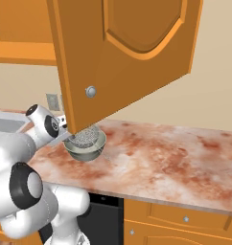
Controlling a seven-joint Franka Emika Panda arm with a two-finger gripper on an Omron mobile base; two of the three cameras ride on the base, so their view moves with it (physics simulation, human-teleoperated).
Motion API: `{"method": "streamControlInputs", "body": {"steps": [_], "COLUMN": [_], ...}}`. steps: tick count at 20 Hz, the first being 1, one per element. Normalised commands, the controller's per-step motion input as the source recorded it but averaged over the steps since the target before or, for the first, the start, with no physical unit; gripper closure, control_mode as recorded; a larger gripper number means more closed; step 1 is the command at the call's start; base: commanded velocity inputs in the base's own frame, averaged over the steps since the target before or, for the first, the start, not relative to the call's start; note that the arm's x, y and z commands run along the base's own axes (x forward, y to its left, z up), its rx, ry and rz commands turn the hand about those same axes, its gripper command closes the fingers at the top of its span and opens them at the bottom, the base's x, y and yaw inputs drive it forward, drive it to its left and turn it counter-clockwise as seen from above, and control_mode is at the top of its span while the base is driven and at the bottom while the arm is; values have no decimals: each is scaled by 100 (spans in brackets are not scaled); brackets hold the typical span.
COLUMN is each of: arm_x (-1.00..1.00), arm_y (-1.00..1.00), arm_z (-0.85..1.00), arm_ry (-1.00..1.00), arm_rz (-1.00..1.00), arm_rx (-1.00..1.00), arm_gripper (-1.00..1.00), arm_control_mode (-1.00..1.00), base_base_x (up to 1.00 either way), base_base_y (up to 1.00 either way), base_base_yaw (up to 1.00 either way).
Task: Open the cabinet and setup a tea strainer by placing it in the bowl upright.
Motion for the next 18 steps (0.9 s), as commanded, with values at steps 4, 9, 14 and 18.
{"method": "streamControlInputs", "body": {"steps": [4,9,14,18], "arm_x": [10,10,10,6], "arm_y": [15,4,0,0], "arm_z": [-13,-28,-31,-17], "arm_ry": [1,5,5,0], "arm_rz": [0,0,0,0], "arm_rx": [0,0,0,0], "arm_gripper": [100,100,100,100], "arm_control_mode": [-100,-100,-100,-100], "base_base_x": [0,0,0,0], "base_base_y": [0,0,0,0], "base_base_yaw": [0,0,0,0]}}
